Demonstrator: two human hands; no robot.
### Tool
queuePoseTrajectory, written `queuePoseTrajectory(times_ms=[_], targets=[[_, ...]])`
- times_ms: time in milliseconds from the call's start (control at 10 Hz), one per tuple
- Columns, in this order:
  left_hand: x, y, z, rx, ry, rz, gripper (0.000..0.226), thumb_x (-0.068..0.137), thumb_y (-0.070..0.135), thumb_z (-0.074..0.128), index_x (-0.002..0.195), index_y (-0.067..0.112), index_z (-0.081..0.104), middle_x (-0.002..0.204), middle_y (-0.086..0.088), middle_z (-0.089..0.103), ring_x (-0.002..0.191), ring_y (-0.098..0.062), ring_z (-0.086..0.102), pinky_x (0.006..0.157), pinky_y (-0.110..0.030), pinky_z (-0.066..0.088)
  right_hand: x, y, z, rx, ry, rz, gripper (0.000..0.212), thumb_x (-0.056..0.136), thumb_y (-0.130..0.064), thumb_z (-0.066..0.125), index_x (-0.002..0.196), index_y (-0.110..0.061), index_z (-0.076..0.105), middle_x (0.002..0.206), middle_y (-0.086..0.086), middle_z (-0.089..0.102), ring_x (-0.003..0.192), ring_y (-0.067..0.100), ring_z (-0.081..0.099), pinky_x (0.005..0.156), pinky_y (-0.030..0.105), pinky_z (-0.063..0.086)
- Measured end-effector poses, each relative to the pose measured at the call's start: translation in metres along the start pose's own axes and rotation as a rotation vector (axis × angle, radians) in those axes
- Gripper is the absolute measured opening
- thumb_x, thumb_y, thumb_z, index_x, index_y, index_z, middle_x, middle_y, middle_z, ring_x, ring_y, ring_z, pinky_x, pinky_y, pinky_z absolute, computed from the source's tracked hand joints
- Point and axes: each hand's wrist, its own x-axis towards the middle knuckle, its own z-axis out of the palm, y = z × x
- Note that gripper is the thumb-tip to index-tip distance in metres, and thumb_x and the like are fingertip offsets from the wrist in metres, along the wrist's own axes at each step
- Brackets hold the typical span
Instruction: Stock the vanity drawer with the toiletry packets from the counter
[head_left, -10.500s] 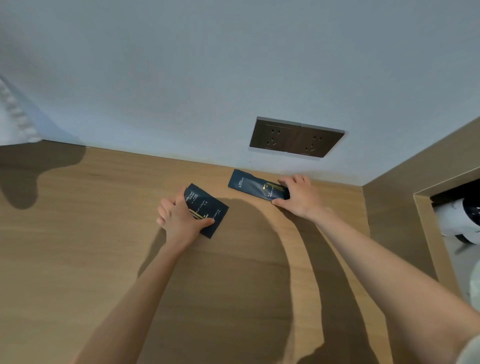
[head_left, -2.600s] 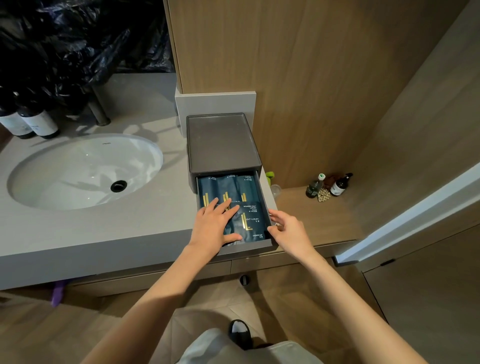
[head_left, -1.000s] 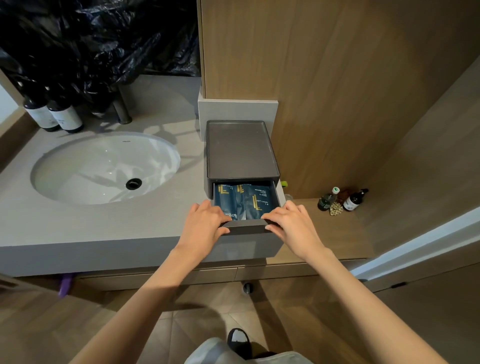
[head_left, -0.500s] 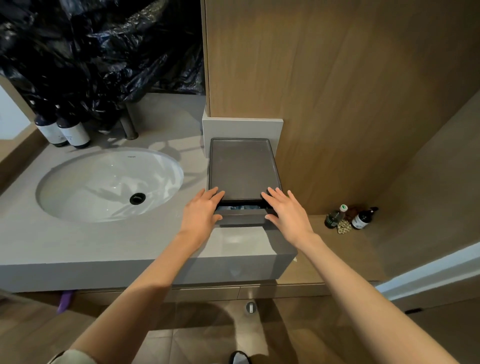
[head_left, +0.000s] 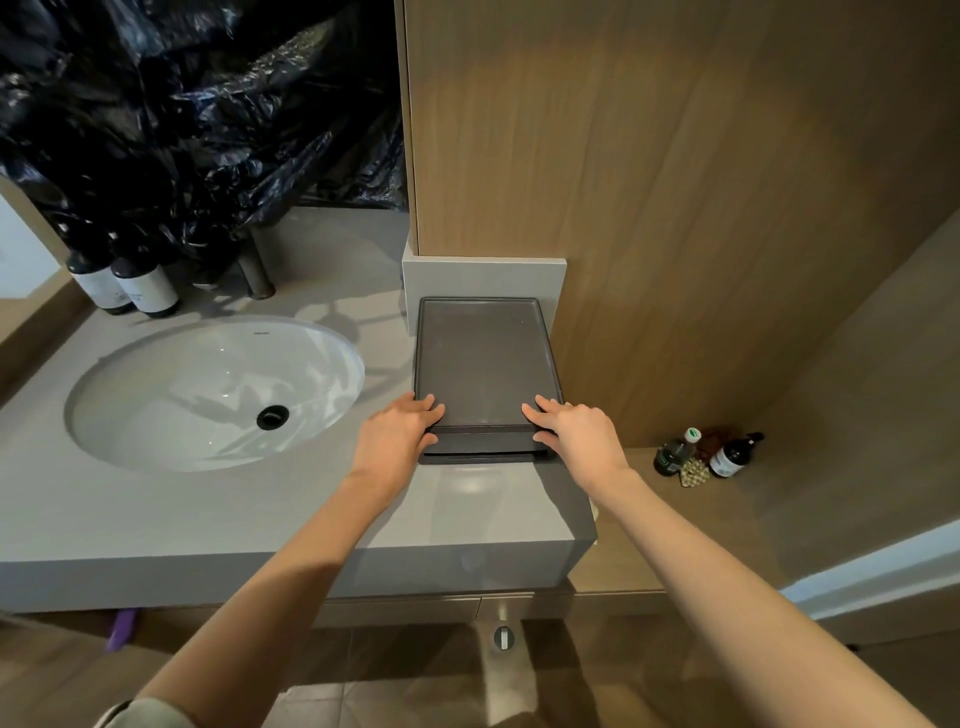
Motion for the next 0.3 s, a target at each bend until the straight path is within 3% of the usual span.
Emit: queuePoseTrajectory(times_ms=[100,200,300], targets=[[-0.001,0.006,0.000,0.079,-0.014,-0.016,0.037,0.092,0.014,0.055,0.129,0.017,0.054,0.138,0.003,0.053,0.129,-0.023,0.044,0.090,-0.035,0.047,-0.007,-0.006,0.001,0.020,0.024,0.031,0.046,0.103,-0.022,0.037,0.149,-0.027,0.031,0.157,-0.006,0.029,0.139,0.017,0.039,0.091,0.037,0.051],[-0.002,0.009,0.001,0.091,-0.053,-0.037,0.049,0.095,0.019,0.050,0.143,0.023,0.038,0.151,0.000,0.036,0.141,-0.026,0.027,0.109,-0.036,0.031,-0.012,-0.009,0.009,0.106,0.019,0.004,0.053,0.102,-0.022,0.040,0.152,-0.022,0.022,0.160,-0.002,0.019,0.146,0.019,0.023,0.105,0.036,0.041],[-0.019,0.011,-0.003,-0.038,-0.006,-0.044,0.058,0.095,0.027,0.050,0.148,0.026,0.027,0.156,-0.004,0.026,0.143,-0.026,0.024,0.115,-0.038,0.026,-0.023,-0.011,0.003,0.326,-0.071,0.009,0.060,0.099,-0.027,0.047,0.153,-0.021,0.019,0.161,0.001,0.013,0.149,0.021,0.013,0.118,0.038,0.023]])
